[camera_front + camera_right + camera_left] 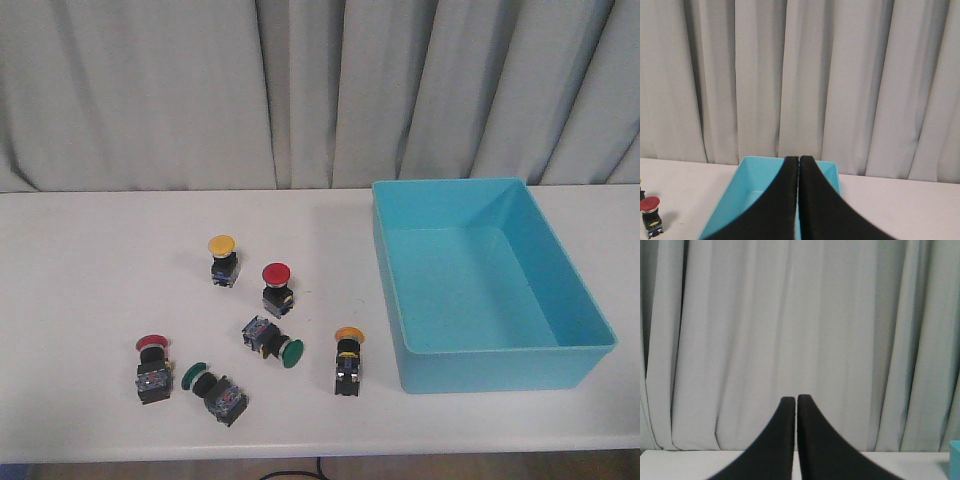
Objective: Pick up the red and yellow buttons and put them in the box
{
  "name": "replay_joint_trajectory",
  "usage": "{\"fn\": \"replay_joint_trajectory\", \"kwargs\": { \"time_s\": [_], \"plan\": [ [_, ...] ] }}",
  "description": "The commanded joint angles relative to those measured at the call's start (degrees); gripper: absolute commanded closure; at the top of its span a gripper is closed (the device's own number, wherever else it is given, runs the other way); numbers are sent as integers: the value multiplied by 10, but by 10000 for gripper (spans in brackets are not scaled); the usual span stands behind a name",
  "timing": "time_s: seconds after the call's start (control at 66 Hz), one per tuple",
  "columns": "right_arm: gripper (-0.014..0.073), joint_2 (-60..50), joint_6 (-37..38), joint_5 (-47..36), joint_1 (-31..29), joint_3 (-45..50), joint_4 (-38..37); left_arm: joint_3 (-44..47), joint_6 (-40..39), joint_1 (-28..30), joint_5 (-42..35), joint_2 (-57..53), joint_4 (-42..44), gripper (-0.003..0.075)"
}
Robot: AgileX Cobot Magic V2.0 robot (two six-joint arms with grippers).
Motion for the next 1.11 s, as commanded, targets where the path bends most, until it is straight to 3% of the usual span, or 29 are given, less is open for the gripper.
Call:
{"fn": "replay_joint_trajectory", "kwargs": {
  "time_s": [0.0,0.106,0.273,0.727,0.924,1.091],
  "plan": [
    [602,62,-7,28,-3,-81,-3,-79,-1,0,33,63,-6,727],
    [602,121,-7,86,-3,-119,-3,-128,16,0,109,123,-6,727],
    [602,183,-7,131,-3,-108,-3,-115,15,0,145,175,-6,727],
    [590,218,-7,162,-3,-108,-3,-99,13,0,154,186,-6,706],
    [510,218,-7,162,-3,-108,-3,-99,13,0,153,186,-6,575],
    [347,218,-7,162,-3,-108,-3,-99,9,0,149,186,-6,348]
  ]
}}
